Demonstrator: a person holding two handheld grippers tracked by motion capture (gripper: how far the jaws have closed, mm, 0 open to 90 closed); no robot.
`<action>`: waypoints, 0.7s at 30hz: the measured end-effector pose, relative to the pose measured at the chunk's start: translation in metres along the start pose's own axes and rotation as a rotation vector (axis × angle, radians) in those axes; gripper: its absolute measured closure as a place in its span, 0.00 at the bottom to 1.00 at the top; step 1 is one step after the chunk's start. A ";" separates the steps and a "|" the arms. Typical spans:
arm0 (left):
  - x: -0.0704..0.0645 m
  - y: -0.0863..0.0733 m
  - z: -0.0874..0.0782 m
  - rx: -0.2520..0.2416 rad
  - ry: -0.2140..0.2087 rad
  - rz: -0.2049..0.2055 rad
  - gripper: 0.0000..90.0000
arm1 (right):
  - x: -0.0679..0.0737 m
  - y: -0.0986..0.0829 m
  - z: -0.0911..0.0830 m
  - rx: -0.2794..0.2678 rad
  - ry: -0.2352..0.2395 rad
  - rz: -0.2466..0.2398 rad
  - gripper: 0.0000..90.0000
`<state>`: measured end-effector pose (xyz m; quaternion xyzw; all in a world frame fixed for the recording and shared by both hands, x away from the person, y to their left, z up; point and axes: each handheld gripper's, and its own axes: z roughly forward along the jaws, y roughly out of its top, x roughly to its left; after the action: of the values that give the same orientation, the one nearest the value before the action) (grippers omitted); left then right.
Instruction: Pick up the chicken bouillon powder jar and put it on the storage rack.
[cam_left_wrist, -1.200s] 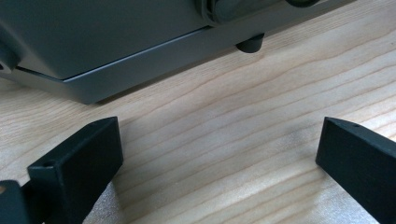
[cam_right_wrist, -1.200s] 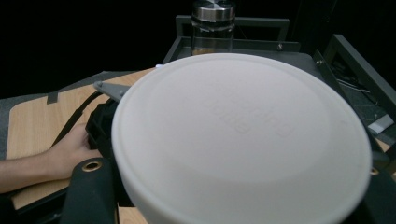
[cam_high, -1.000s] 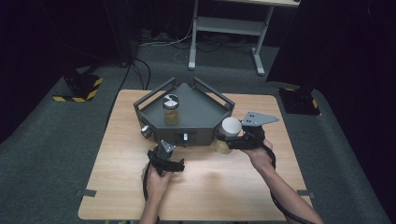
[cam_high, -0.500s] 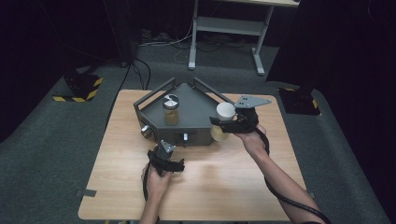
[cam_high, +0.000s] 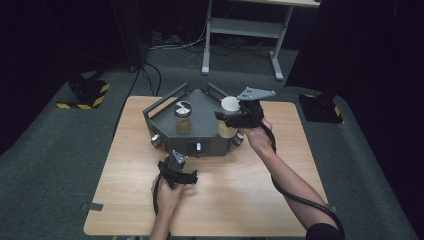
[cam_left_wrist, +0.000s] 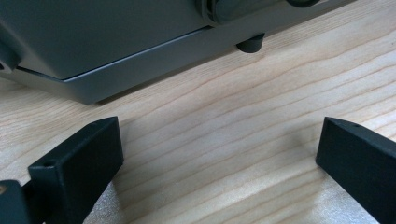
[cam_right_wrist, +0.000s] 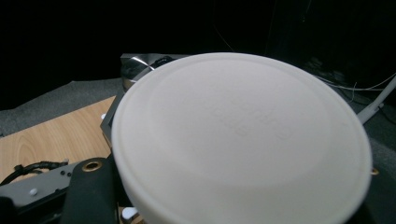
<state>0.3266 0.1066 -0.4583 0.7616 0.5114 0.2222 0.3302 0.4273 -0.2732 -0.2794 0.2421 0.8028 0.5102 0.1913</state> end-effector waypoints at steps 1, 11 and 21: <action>0.000 0.000 0.000 -0.002 0.001 -0.002 0.01 | 0.000 0.001 0.003 0.002 -0.001 0.001 0.38; 0.000 0.000 0.000 -0.001 0.001 -0.003 0.01 | 0.003 0.007 0.032 0.023 -0.029 0.016 0.38; 0.000 0.000 0.000 -0.002 0.001 -0.004 0.01 | 0.001 0.006 0.053 0.052 -0.066 0.039 0.38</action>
<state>0.3262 0.1063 -0.4587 0.7601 0.5128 0.2227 0.3312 0.4565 -0.2321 -0.2955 0.2793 0.8041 0.4847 0.2015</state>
